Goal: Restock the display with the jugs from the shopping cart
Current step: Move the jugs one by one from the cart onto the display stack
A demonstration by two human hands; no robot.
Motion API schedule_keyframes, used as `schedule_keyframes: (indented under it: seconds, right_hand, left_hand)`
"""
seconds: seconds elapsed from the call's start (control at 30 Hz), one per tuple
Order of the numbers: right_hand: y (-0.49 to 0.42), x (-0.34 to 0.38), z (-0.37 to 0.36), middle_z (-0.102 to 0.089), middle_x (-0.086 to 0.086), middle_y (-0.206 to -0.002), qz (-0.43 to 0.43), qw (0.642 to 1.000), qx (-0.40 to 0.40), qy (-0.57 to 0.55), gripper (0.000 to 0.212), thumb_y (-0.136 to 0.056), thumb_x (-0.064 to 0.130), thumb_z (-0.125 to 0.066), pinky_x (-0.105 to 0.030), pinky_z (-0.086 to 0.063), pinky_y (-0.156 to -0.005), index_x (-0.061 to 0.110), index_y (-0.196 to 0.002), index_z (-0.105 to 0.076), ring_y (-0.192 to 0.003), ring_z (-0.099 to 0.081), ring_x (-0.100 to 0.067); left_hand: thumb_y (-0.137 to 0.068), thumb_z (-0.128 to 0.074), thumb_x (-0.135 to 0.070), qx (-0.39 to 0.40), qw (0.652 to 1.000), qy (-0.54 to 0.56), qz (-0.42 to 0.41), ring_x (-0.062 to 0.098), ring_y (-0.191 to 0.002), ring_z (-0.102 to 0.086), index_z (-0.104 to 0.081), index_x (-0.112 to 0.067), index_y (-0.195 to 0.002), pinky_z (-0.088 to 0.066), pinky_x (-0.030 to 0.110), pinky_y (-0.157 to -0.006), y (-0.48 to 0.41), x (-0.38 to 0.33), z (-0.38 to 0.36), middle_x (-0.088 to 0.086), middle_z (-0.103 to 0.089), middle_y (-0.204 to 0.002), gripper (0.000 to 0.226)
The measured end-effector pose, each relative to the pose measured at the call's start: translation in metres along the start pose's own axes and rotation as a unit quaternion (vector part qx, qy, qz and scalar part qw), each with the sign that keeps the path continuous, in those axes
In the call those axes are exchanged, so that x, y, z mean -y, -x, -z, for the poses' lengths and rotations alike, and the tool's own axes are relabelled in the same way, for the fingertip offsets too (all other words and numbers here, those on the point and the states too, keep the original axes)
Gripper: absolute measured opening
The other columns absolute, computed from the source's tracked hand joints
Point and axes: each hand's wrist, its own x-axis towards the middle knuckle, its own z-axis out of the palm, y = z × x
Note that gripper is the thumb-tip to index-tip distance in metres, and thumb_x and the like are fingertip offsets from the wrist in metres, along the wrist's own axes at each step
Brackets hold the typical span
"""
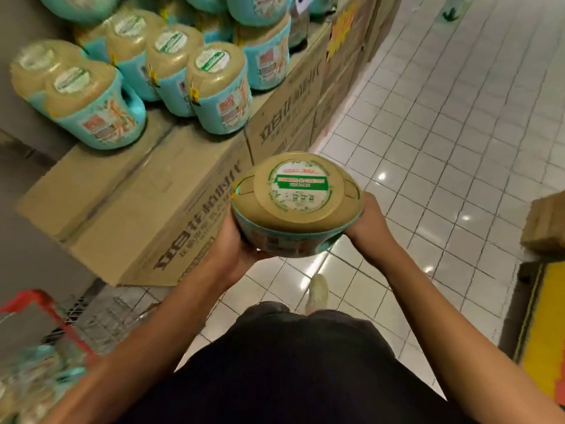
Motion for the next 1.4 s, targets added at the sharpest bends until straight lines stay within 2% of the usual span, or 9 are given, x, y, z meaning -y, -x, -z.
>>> schedule_keyframes:
  seconds: [0.1,0.2,0.4,0.53,0.77,0.93,1.07,1.27,1.4]
  right_hand:
    - [-0.063,0.009,0.007,-0.078,0.0,-0.085,0.025,0.995,0.097,-0.003,0.01,-0.084,0.0,-0.075,-0.03,-0.061,-0.076,0.001,-0.094,-0.076,-0.084,-0.073,-0.013]
    - [-0.122,0.024,0.002,-0.078,0.005,-0.086,0.045,0.981,0.188,-0.019,0.02,-0.08,-0.005,-0.076,-0.025,-0.058,-0.076,-0.006,-0.1,-0.074,-0.084,-0.072,-0.008]
    - [-0.214,0.058,-0.04,-0.076,-0.011,-0.093,0.037,0.948,0.312,-0.052,0.024,-0.078,0.003,-0.071,-0.039,-0.062,-0.073,-0.006,-0.1,-0.071,-0.087,-0.068,-0.02]
    - [-0.27,0.085,-0.077,-0.077,0.006,-0.087,0.067,0.931,0.356,-0.045,0.016,-0.073,0.015,-0.076,-0.031,-0.058,-0.073,0.017,-0.09,-0.075,-0.085,-0.068,-0.011]
    - [-0.362,0.115,-0.132,-0.073,0.009,-0.129,0.114,0.95,0.29,0.005,0.041,-0.095,0.005,-0.064,-0.033,-0.054,-0.105,0.021,-0.133,-0.067,-0.123,-0.065,-0.007]
    - [-0.418,0.125,-0.168,-0.068,0.027,-0.111,0.08,0.969,0.233,0.018,0.032,-0.092,0.016,-0.056,-0.028,-0.051,-0.089,0.03,-0.12,-0.058,-0.108,-0.062,0.009]
    - [-0.449,0.13,-0.194,-0.064,0.037,-0.115,0.039,0.979,0.202,-0.001,0.036,-0.092,0.028,-0.054,-0.039,-0.051,-0.106,0.049,-0.121,-0.055,-0.113,-0.059,0.013]
    - [-0.478,0.13,-0.224,-0.066,0.012,-0.137,-0.015,0.99,0.098,-0.097,0.055,-0.09,0.019,-0.05,-0.049,-0.046,-0.116,0.033,-0.143,-0.055,-0.13,-0.06,-0.009]
    - [-0.489,0.138,-0.237,-0.053,0.005,-0.155,-0.014,0.986,0.093,-0.139,0.064,-0.095,0.005,-0.046,-0.045,-0.039,-0.123,0.021,-0.157,-0.042,-0.142,-0.05,-0.008]
  left_hand:
    - [-0.101,-0.025,-0.073,-0.045,0.998,0.035,-0.029,0.035,-0.131,-0.062,-0.06,-0.033,-0.143,-0.054,0.061,-0.097,-0.009,-0.021,-0.006,0.009,-0.065,-0.143,0.068]
    - [-0.105,-0.02,-0.069,-0.106,0.992,0.037,-0.066,0.032,-0.119,-0.07,-0.069,-0.04,-0.131,-0.059,0.06,-0.086,-0.012,-0.044,-0.009,0.007,-0.07,-0.134,0.062]
    - [-0.103,-0.021,-0.074,-0.208,0.967,0.1,-0.11,0.032,-0.1,-0.077,-0.068,-0.039,-0.126,-0.062,0.055,-0.067,-0.018,-0.087,0.003,0.003,-0.078,-0.114,0.063]
    - [-0.103,-0.019,-0.073,-0.248,0.951,0.12,-0.14,0.032,-0.105,-0.076,-0.063,-0.034,-0.135,-0.062,0.052,-0.066,-0.034,-0.13,0.016,0.006,-0.078,-0.118,0.067]
    - [-0.106,-0.018,-0.068,-0.274,0.934,0.148,-0.173,0.036,-0.107,-0.075,-0.061,-0.027,-0.138,-0.063,0.049,-0.066,-0.087,-0.216,0.044,0.011,-0.075,-0.125,0.068]
    - [-0.105,-0.016,-0.068,-0.303,0.922,0.183,-0.156,0.041,-0.114,-0.069,-0.057,-0.021,-0.144,-0.063,0.053,-0.066,-0.124,-0.282,0.054,0.016,-0.069,-0.133,0.073]
    - [-0.103,-0.021,-0.071,-0.331,0.909,0.195,-0.161,0.038,-0.113,-0.069,-0.059,-0.025,-0.139,-0.064,0.055,-0.068,-0.145,-0.326,0.062,0.013,-0.071,-0.129,0.071]
    - [-0.102,-0.029,-0.072,-0.342,0.904,0.203,-0.157,0.041,-0.123,-0.063,-0.06,-0.025,-0.139,-0.063,0.06,-0.076,-0.167,-0.376,0.07,0.013,-0.065,-0.137,0.068]
    - [-0.104,-0.029,-0.068,-0.349,0.894,0.214,-0.184,0.035,-0.127,-0.059,-0.056,-0.028,-0.143,-0.064,0.058,-0.08,-0.183,-0.393,0.074,0.007,-0.059,-0.144,0.062]
